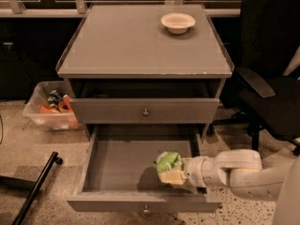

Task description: Place green rice chip bag into middle drawer

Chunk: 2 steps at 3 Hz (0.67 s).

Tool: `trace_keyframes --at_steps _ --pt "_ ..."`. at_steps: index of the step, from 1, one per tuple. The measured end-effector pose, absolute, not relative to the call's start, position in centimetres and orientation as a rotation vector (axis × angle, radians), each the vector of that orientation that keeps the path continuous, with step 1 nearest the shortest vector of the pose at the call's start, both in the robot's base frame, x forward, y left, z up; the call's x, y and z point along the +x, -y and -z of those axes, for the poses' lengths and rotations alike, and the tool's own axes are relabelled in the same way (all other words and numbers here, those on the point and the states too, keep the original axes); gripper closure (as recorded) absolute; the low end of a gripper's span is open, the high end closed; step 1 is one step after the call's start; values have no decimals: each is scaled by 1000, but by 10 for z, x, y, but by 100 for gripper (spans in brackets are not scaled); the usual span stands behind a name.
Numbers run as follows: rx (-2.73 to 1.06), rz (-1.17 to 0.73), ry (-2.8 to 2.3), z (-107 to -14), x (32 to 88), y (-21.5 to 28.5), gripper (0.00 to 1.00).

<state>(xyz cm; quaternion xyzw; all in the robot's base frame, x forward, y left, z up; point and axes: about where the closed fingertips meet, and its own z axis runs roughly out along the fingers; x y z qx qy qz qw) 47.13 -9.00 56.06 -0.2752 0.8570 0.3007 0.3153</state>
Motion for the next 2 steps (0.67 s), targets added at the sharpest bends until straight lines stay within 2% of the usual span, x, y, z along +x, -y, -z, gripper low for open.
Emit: trace_keyframes --at_steps 2 --pt "-519 -538 -2448 -512 488 115 100"
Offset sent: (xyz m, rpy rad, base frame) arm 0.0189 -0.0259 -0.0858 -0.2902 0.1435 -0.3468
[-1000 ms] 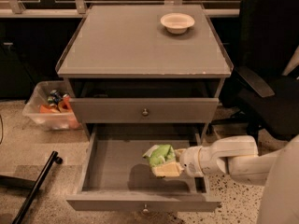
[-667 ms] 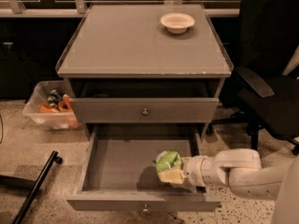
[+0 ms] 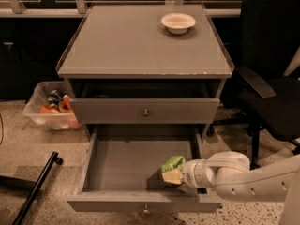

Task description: Place green rice chip bag into middle drawer

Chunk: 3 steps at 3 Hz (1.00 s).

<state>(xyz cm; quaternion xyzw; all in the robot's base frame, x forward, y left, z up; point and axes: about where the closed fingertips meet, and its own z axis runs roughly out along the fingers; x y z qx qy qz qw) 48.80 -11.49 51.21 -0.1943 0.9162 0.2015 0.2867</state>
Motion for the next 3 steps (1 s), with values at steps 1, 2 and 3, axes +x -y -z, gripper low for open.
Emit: trace_keyframes --at_steps 1,2,3 --pt "-491 -415 -2533 -503 503 117 100" --pt "-491 -415 -2533 -503 503 116 100" --pt "-510 -387 -2571 -499 510 96 100"
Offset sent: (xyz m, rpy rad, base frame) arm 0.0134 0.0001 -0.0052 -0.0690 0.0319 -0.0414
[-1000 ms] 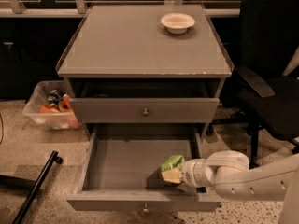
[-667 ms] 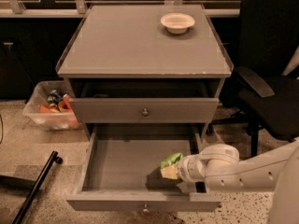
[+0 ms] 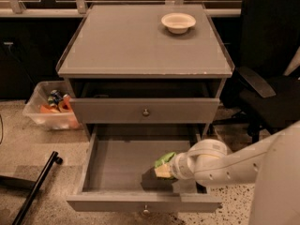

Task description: Place green rice chip bag into middle drawer

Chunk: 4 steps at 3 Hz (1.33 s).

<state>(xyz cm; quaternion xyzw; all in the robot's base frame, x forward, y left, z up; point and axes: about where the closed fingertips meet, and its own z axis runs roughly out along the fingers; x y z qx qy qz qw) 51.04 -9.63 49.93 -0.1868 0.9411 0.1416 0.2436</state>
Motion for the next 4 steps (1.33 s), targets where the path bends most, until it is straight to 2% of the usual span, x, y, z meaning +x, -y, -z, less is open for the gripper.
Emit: trace_keyframes --at_steps 2,3,4 --pt "-576 -481 -2547 -481 554 22 100" --pt "-594 -576 -2512 -461 573 0 84" --pt "-629 -721 -2456 -445 582 -17 60"
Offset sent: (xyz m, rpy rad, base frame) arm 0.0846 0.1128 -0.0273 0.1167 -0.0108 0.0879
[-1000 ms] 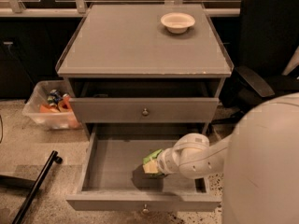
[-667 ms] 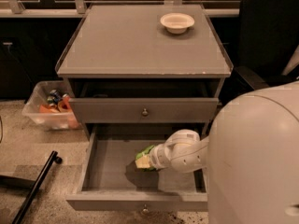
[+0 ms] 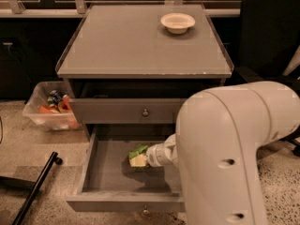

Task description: Place green rice chip bag into middle drawer

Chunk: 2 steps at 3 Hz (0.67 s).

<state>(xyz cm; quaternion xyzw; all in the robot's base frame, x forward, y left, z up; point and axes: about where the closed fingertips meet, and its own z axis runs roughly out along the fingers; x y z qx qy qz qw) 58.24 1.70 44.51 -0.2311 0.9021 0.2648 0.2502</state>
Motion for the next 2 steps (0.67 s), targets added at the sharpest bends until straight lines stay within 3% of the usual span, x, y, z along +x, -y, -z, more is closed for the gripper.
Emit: trace_keyframes --at_steps 2 --pt "-717 -990 -2340 -430 604 -14 14"
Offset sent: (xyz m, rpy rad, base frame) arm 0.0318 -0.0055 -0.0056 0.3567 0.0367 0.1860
